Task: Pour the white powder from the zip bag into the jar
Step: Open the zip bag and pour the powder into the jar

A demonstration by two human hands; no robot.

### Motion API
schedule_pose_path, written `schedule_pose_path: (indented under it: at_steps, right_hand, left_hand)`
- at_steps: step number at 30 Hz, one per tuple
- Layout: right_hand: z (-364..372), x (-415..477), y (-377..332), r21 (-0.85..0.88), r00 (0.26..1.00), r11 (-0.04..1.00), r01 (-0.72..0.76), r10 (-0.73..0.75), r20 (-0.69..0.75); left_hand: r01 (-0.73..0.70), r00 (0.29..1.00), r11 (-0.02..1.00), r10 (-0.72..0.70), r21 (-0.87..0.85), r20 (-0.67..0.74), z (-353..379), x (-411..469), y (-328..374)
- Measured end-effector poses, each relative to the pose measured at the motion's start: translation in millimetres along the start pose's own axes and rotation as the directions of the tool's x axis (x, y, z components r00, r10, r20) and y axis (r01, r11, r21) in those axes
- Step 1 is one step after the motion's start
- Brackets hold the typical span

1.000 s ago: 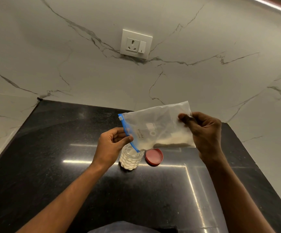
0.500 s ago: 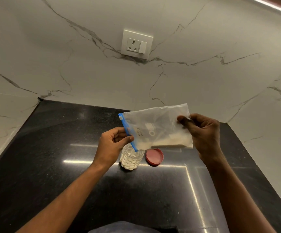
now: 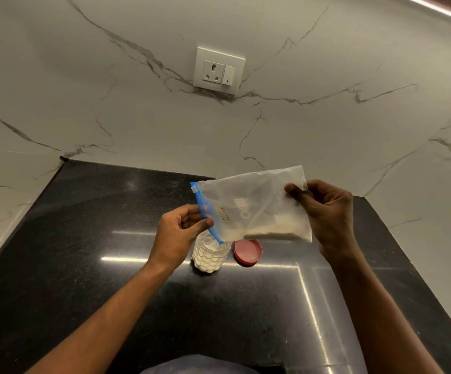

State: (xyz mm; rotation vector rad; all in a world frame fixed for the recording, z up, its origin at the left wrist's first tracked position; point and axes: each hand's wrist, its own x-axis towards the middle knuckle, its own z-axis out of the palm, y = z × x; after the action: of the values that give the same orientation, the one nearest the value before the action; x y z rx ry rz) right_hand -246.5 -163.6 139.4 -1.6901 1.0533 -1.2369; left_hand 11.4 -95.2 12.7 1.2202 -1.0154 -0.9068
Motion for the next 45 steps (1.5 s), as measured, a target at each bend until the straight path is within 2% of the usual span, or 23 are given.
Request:
schedule_pose_path:
  at_steps: [3,11,29,33,36,39,42,45]
  right_hand:
    - [-0.3,0.4,0.2,-0.008,0.999,1.0,0.011,-0.011,0.03]
    - [0.8,1.4,1.1,-0.002,0.999,0.999,0.044,-0.044,-0.018]
    - [7.2,0.9,2.0,-0.037,0.997,0.996,0.081,-0.081,0.005]
    - [9.1,-0.1,4.6,-0.077,0.994,0.994,0.077,-0.07,0.087]
    - [10.4,1.2,3.9,-0.067,0.997,0.995,0.07,-0.067,0.042]
    - [10.8,1.2,5.1,-0.075,0.996,0.995,0.068,-0.062,0.071]
    - [9.0,1.8,4.8,-0.054,0.998,0.997,0.058,-0.057,0.016]
    - [7.7,0.8,4.2,-0.04,0.996,0.997,0.065,-0.062,0.059]
  left_hand:
    - [-0.001,1.0,1.0,0.001,-0.009,0.006,-0.5,-0.1,0.9]
    - [0.002,1.0,1.0,-0.002,-0.021,0.006,-0.1,0.0,1.0]
    - [0.002,1.0,1.0,-0.002,-0.026,-0.005,-1.5,-2.1,1.5]
    - [0.012,1.0,1.0,-0.012,-0.022,0.0,-2.2,-3.0,0.3]
    - [0.011,1.0,1.0,-0.011,-0.015,-0.006,-2.4,-3.4,-0.6]
    - [0.017,1.0,1.0,-0.017,-0.013,-0.006,-2.9,-4.6,-1.1]
    - [0.016,1.0,1.0,-0.016,-0.024,-0.006,-3.3,-4.6,-0.1]
    - [0.017,1.0,0.999,-0.018,-0.032,-0.004,-3.8,-5.6,0.0]
